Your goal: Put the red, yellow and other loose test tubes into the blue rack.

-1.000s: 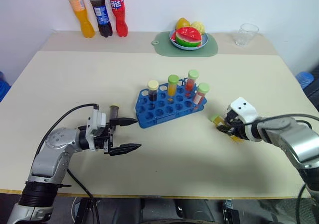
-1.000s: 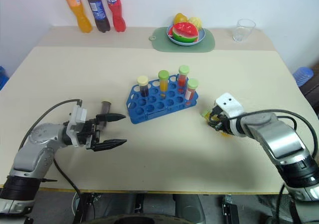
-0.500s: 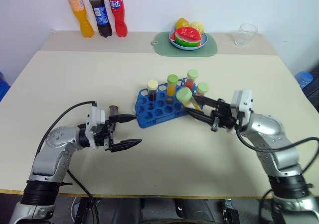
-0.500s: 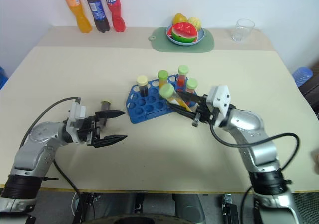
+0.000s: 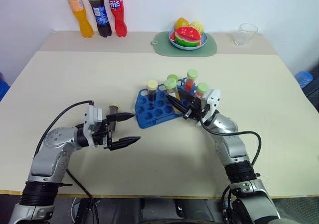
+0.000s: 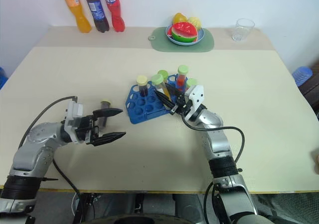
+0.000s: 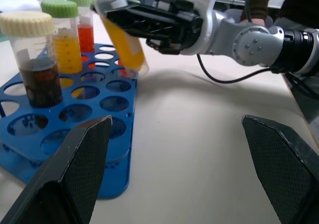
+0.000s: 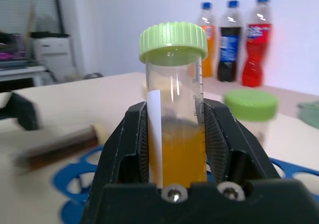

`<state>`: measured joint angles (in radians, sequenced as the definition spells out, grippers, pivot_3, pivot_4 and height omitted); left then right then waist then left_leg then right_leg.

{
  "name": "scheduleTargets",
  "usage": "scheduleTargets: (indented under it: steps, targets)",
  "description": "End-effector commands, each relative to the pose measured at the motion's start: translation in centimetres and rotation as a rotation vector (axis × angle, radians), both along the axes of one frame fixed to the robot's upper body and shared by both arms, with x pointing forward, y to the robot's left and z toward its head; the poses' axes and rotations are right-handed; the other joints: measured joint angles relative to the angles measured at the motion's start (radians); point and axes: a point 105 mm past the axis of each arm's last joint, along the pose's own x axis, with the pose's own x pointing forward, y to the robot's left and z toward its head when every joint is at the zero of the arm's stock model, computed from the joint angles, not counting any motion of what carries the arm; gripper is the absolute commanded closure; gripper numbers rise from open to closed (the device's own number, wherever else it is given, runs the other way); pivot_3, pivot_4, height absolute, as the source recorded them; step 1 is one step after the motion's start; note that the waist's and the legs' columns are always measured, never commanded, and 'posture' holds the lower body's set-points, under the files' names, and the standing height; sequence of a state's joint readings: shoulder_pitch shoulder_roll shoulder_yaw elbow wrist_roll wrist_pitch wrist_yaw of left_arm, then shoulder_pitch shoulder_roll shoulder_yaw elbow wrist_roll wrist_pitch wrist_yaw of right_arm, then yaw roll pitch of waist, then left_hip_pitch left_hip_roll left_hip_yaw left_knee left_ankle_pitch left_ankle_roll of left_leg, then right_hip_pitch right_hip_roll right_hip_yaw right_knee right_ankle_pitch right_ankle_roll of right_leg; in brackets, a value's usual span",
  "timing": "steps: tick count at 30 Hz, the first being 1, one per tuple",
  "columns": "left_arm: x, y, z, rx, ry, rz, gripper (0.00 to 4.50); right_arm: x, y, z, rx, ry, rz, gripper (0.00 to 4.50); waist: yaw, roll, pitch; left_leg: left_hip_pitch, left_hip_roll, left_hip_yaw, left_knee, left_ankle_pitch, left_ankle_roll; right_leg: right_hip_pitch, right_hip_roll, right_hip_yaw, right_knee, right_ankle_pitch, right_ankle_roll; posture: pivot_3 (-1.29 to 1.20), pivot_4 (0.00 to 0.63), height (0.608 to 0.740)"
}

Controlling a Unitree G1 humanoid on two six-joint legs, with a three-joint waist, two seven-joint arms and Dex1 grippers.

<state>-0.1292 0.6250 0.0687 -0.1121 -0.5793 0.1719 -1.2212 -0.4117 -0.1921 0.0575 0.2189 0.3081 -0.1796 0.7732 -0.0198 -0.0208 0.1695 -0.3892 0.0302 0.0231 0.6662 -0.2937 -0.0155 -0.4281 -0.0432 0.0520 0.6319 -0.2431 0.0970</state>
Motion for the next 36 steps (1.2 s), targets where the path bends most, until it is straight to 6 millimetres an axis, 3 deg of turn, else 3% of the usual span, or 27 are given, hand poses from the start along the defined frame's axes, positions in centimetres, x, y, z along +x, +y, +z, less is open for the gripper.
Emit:
scheduleTargets:
  steps: [1,20,36]
  targets:
    - [-0.1,0.3,1.1,-0.016,-0.042,0.01,0.19,0.5,-0.3,0.8,0.019,-0.05,-0.031,2.95,0.001,0.0,0.0,0.0,0.0,0.0,0.0,0.0,0.0,0.0,0.0,0.0,0.0,0.0,0.0,0.0,0.15,0.74]
    - [-0.1,0.2,1.1,-0.026,-0.042,0.013,0.19,2.1,-0.8,-1.8,0.071,-0.053,-0.18,2.95,0.001,0.0,-0.001,0.001,0.0,0.0,0.0,0.0,0.0,0.001,-0.001,0.0,0.001,0.0,0.0,0.0,0.15,0.74]
    - [0.1,0.1,1.0,-0.03,-0.043,0.01,0.19,1.3,-2.4,-2.4,0.045,-0.064,-0.193,2.95,0.008,0.0,-0.001,0.001,0.0,0.0,0.0,0.0,0.0,0.002,-0.002,0.0,0.001,0.0,0.0,0.0,0.15,0.74]
